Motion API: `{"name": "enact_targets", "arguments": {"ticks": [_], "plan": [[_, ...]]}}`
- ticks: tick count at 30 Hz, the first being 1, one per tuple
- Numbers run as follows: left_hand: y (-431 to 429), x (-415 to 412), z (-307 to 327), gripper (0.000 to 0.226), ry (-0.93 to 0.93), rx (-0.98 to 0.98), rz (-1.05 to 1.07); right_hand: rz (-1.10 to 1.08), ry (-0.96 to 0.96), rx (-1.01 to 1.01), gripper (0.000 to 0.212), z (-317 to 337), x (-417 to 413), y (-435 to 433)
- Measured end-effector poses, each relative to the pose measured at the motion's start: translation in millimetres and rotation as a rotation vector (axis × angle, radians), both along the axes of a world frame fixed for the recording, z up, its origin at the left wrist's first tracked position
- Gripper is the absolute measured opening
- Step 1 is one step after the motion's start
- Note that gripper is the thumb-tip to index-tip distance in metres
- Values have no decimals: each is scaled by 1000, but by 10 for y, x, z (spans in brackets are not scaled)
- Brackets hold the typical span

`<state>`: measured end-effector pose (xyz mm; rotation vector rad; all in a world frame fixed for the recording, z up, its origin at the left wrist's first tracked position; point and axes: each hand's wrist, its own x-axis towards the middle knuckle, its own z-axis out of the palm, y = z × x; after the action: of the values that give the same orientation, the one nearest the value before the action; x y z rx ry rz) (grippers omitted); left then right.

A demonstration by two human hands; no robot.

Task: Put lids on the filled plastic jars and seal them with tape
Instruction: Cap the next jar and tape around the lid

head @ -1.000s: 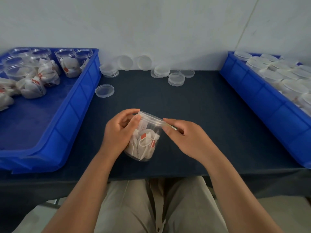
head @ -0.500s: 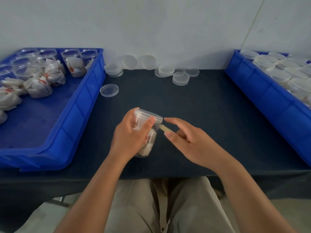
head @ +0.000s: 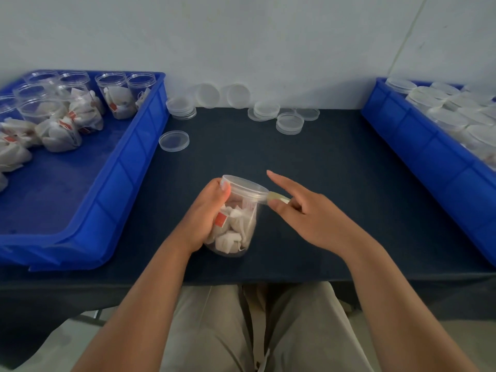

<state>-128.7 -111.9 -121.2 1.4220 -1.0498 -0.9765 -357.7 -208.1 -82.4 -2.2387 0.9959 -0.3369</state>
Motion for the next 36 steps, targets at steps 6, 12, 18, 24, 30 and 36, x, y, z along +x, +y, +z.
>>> {"name": "enact_targets", "arguments": {"ticks": [6,12,18,24,30,36], "plan": [[-45,29,27,40,-166,12,34,-7,7,-98,47,-24,66,121],[50,-126,166,59,-470,-1,168,-113,20,-191,44,-23,83,248],[38,-387,136,86,-597,54,309,-113,37,-188,51,-79,148,341],[7,-153,174,47,-444,37,239,69,-29,32,52,22,-59,197],[14,-73,238,36,-197,-9,-9,63,41,-44,44,10,-37,18],[-44,0,137,49,106,48,-133,58,31,-62,43,-16,70,15]]}}
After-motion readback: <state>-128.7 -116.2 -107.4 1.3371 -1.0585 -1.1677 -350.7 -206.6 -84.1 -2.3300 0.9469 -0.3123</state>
